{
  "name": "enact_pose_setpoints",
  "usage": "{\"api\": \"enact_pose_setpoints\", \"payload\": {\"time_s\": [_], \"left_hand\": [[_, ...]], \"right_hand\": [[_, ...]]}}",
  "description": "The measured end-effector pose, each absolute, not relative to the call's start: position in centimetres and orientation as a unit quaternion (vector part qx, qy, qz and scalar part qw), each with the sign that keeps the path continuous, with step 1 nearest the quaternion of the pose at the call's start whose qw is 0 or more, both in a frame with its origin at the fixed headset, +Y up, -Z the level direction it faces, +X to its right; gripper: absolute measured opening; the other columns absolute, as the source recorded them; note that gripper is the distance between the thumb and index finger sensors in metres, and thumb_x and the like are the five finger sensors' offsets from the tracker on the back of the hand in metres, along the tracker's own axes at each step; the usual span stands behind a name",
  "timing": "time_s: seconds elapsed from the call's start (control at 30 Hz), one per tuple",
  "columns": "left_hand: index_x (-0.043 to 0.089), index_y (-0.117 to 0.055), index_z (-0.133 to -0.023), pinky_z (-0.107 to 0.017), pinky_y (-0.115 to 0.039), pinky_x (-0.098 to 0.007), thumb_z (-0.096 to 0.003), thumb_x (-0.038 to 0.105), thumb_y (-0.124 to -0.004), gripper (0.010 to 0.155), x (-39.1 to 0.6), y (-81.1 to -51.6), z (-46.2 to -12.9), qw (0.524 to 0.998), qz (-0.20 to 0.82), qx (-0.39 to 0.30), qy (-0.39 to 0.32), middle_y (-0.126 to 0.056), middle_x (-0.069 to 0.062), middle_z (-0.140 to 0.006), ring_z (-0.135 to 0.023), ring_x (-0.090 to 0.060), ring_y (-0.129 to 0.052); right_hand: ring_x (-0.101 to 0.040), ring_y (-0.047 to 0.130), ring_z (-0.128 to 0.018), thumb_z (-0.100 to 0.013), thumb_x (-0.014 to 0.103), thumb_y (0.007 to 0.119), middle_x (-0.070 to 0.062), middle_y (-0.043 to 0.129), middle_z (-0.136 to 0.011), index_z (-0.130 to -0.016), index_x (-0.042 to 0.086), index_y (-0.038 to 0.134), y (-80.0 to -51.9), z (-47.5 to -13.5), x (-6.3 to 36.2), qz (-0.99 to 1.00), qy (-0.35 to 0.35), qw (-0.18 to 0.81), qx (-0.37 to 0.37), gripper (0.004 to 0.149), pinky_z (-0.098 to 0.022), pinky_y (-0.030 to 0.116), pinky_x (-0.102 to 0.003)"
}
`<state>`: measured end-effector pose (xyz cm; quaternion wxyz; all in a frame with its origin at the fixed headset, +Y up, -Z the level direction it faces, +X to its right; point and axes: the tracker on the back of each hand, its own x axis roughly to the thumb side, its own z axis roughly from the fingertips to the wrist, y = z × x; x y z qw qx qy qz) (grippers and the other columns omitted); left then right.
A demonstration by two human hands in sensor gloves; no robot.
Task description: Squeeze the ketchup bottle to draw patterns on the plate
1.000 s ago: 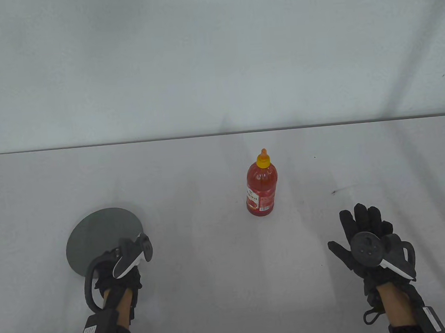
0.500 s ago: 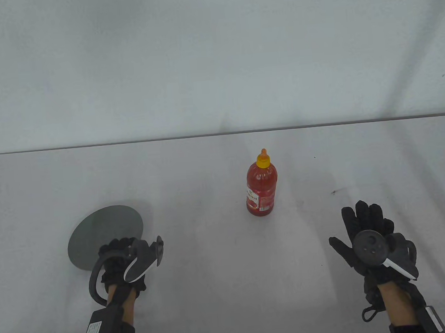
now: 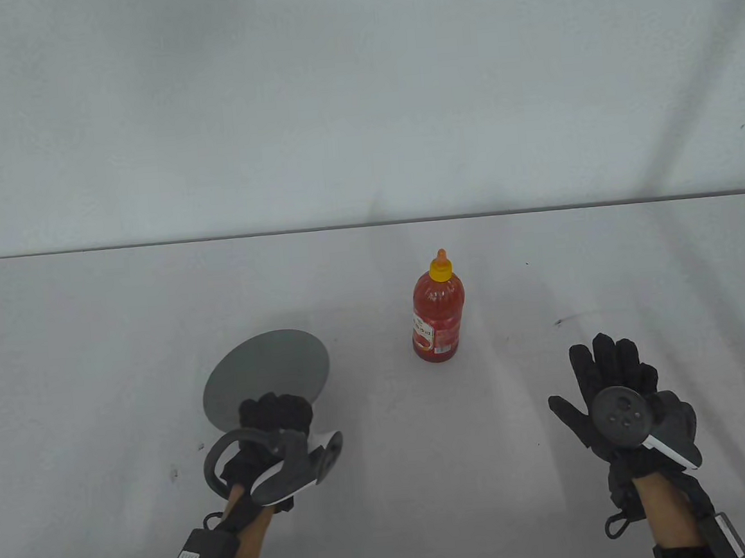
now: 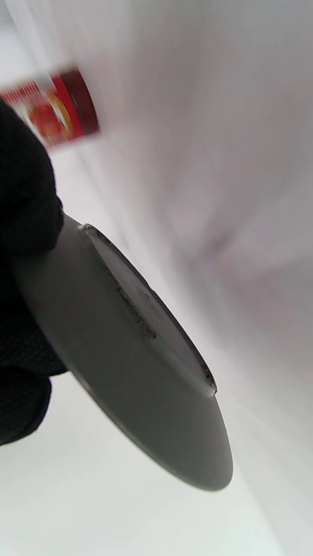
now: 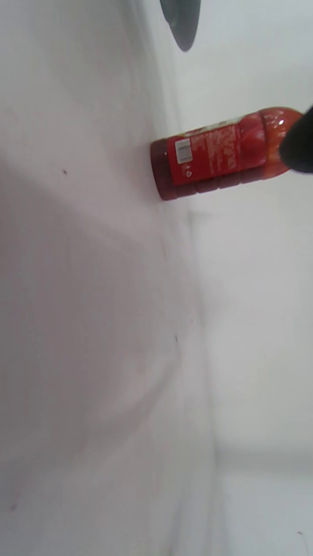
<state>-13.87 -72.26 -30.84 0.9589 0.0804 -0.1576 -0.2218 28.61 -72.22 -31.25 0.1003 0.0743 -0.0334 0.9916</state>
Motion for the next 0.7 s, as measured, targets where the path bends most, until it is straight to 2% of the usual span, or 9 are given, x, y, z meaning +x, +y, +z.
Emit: {"api": "enact_pose_setpoints", "payload": {"time_s": [0.23, 0.47, 0.6, 0.7], "left_hand": [[0.012, -0.070, -0.091, -0.062, -0.075, -0.057, -0.0513, 0.034, -0.077, 0.046, -6.6, -71.4, -28.1, 0.931, -0.212, 0.093, -0.281, -0.085, -0.009, -0.073, -0.061, -0.021, -0.094], [0.011, -0.072, -0.090, -0.059, -0.077, -0.056, -0.0507, 0.035, -0.078, 0.046, -2.1, -72.5, -27.3, 0.913, -0.208, 0.078, -0.342, -0.086, -0.009, -0.070, -0.057, -0.021, -0.095], [0.011, -0.072, -0.090, -0.058, -0.077, -0.055, -0.0504, 0.035, -0.078, 0.046, -0.3, -73.1, -27.6, 0.910, -0.202, 0.073, -0.355, -0.087, -0.009, -0.070, -0.056, -0.020, -0.095], [0.011, -0.074, -0.088, -0.057, -0.079, -0.055, -0.0492, 0.037, -0.081, 0.047, 0.2, -73.4, -28.0, 0.909, -0.167, 0.044, -0.380, -0.088, -0.008, -0.067, -0.054, -0.019, -0.096]], "right_hand": [[-0.059, 0.015, -0.103, -0.062, 0.057, 0.064, -0.034, 0.023, -0.119, -0.118, 0.011, 0.030, -72.2, -31.2, 28.7, 0.991, -0.040, 0.102, 0.073, 0.081, -0.065, 0.027, -0.077], [-0.059, 0.014, -0.103, -0.062, 0.057, 0.064, -0.034, 0.023, -0.119, -0.118, 0.011, 0.030, -72.1, -31.1, 28.6, 0.991, -0.041, 0.101, 0.072, 0.081, -0.065, 0.027, -0.077], [-0.059, 0.015, -0.103, -0.062, 0.057, 0.064, -0.034, 0.023, -0.119, -0.118, 0.011, 0.030, -72.2, -31.1, 28.6, 0.992, -0.038, 0.100, 0.071, 0.081, -0.064, 0.027, -0.077], [-0.059, 0.015, -0.103, -0.062, 0.057, 0.064, -0.034, 0.023, -0.119, -0.118, 0.011, 0.030, -72.2, -31.1, 28.6, 0.991, -0.035, 0.105, 0.071, 0.081, -0.065, 0.027, -0.077]]}}
